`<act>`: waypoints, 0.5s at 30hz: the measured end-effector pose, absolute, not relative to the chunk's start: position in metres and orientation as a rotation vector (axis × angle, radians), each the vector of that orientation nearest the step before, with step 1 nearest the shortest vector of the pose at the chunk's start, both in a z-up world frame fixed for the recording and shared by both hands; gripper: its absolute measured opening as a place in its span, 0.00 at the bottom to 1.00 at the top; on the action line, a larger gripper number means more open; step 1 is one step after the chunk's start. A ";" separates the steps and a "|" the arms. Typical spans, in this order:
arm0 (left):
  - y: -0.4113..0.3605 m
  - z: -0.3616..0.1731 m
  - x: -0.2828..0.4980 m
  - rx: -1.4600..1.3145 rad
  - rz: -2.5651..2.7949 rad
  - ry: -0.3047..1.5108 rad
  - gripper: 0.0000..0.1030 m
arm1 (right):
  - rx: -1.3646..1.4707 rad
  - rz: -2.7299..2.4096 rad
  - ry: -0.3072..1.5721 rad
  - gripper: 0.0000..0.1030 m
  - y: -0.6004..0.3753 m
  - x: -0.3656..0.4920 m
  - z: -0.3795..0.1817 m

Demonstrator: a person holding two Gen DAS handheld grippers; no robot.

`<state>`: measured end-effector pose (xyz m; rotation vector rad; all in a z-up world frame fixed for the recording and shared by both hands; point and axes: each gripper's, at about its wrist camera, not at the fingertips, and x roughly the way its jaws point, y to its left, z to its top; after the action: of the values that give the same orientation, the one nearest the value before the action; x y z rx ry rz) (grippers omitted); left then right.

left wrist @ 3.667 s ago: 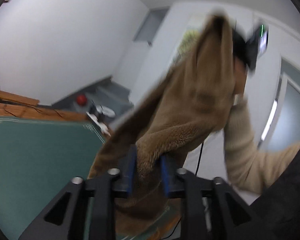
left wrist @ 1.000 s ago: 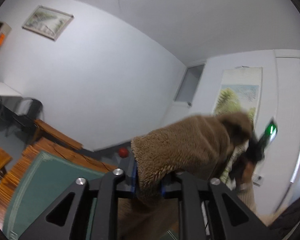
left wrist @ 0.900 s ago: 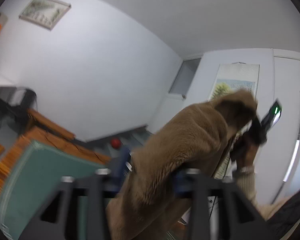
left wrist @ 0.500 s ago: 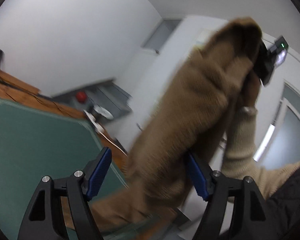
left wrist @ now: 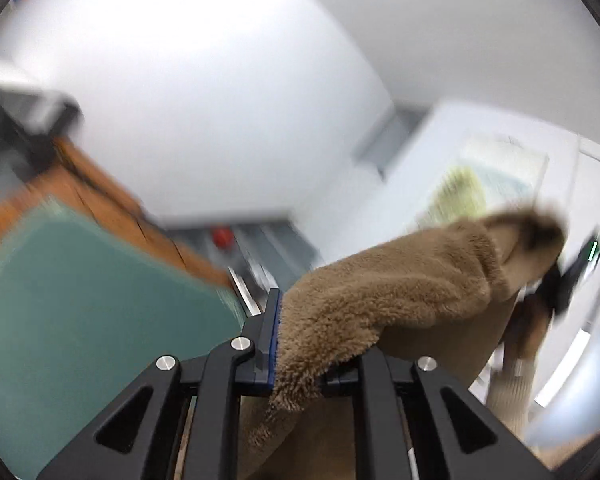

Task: Fold clothes

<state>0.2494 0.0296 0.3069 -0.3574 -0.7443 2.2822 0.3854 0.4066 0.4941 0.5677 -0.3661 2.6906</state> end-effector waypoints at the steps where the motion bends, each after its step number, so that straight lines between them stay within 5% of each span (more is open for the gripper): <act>1: 0.015 0.324 0.259 -0.267 2.348 -0.736 0.15 | 0.526 2.696 -0.346 0.12 0.415 0.382 0.487; 8: -0.001 0.414 0.342 0.197 2.599 -0.439 0.15 | 0.307 2.749 -0.285 0.12 0.441 0.369 0.427; 15: -0.018 0.449 0.369 0.305 2.691 -0.292 0.18 | 0.343 2.806 -0.233 0.12 0.441 0.405 0.412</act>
<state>0.3694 -0.0183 0.4486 0.3051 -0.2922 2.6906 0.4051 0.4414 0.4124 0.3425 -0.2330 2.8061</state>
